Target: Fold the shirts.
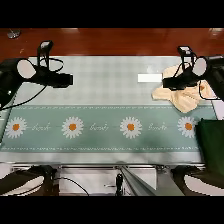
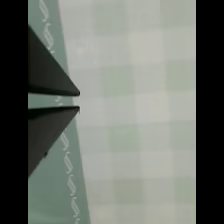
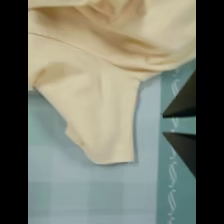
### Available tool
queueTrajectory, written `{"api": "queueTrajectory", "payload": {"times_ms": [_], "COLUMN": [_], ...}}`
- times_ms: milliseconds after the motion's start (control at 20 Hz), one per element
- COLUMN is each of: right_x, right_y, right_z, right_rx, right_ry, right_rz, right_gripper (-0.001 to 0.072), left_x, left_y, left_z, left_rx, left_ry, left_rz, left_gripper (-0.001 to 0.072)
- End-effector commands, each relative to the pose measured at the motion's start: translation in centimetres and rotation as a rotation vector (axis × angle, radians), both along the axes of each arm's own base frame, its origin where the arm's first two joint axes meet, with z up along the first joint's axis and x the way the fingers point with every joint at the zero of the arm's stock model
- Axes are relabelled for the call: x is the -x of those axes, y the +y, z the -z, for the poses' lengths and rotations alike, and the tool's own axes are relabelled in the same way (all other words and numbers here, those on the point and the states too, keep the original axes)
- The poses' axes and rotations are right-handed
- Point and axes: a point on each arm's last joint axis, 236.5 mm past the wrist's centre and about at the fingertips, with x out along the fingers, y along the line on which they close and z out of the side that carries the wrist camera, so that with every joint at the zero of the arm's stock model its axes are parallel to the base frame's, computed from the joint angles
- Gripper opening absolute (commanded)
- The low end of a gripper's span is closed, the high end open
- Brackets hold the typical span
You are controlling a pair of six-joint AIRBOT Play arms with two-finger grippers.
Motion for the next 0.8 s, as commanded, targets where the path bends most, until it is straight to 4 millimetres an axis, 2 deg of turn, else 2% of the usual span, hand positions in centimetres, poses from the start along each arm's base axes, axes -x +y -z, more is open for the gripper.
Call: {"api": "queueTrajectory", "payload": {"times_ms": [0,100,150,250,350,400,500,650,750], "right_x": [-5.2,-8.1,-8.8,-9.4,-9.0,-8.7,-8.8,-10.5,-11.9], "right_y": [-3.1,-7.3,-9.6,-14.3,-18.5,-19.7,-21.0,-22.0,-21.8], "right_z": [-3.1,-5.2,-5.5,-3.6,-0.1,1.5,4.5,7.1,8.4], "right_rx": [0.159,0.237,0.229,0.197,0.185,0.165,0.096,0.028,-0.005], "right_ry": [-0.249,-0.403,-0.445,-0.43,-0.353,-0.317,-0.262,-0.237,-0.221], "right_rz": [-0.012,0.116,0.21,0.362,0.462,0.497,0.553,0.605,0.615], "right_gripper": [0.0629,0.0629,0.0629,0.0628,0.0628,0.0628,0.0628,0.0627,0.0626], "left_x": [-4.9,-7.0,-7.7,-8.2,-8.0,-7.7,-7.3,-7.1,-7.2], "left_y": [1.6,3.7,4.7,6.8,8.7,9.5,11.0,12.0,12.0], "left_z": [-3.3,-5.1,-5.7,-5.6,-4.3,-3.4,-1.6,0.4,1.3], "left_rx": [-0.051,-0.146,-0.166,-0.171,-0.185,-0.193,-0.204,-0.211,-0.212], "left_ry": [-0.255,-0.383,-0.417,-0.423,-0.373,-0.338,-0.273,-0.218,-0.2], "left_rz": [-0.031,-0.029,-0.041,-0.084,-0.117,-0.13,-0.153,-0.17,-0.168], "left_gripper": [0.0691,0.0703,0.0702,0.0702,0.0702,0.0702,0.0702,0.0702,0.0702]}}
